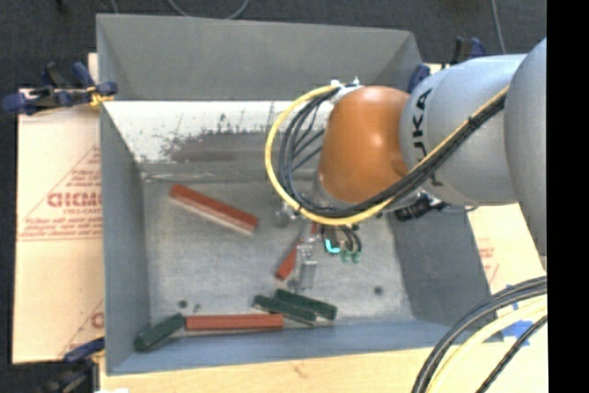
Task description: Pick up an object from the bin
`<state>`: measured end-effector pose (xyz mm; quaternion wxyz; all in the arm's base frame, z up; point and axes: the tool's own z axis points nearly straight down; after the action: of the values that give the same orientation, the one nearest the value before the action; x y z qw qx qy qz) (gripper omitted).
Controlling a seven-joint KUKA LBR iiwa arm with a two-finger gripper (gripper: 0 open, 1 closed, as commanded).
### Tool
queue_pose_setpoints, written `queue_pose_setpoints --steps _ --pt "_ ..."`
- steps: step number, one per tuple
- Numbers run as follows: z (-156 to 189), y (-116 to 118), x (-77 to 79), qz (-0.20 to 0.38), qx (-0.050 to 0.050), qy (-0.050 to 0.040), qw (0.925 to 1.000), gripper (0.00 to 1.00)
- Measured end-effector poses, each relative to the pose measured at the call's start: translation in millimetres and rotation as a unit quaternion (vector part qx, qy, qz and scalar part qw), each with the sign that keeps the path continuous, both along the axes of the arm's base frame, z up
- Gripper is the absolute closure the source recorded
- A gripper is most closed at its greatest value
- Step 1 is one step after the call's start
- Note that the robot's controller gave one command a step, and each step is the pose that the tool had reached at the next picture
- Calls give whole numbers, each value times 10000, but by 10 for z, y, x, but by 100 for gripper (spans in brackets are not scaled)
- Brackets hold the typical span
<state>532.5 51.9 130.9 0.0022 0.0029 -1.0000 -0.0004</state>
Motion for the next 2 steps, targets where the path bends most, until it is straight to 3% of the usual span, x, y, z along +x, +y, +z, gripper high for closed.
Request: queue_pose_setpoints --steps 1,2 --pt "-628 -562 80 -675 -12 -19 9977 0" --pt "-598 -542 96 -672 -3 -46 9977 100"
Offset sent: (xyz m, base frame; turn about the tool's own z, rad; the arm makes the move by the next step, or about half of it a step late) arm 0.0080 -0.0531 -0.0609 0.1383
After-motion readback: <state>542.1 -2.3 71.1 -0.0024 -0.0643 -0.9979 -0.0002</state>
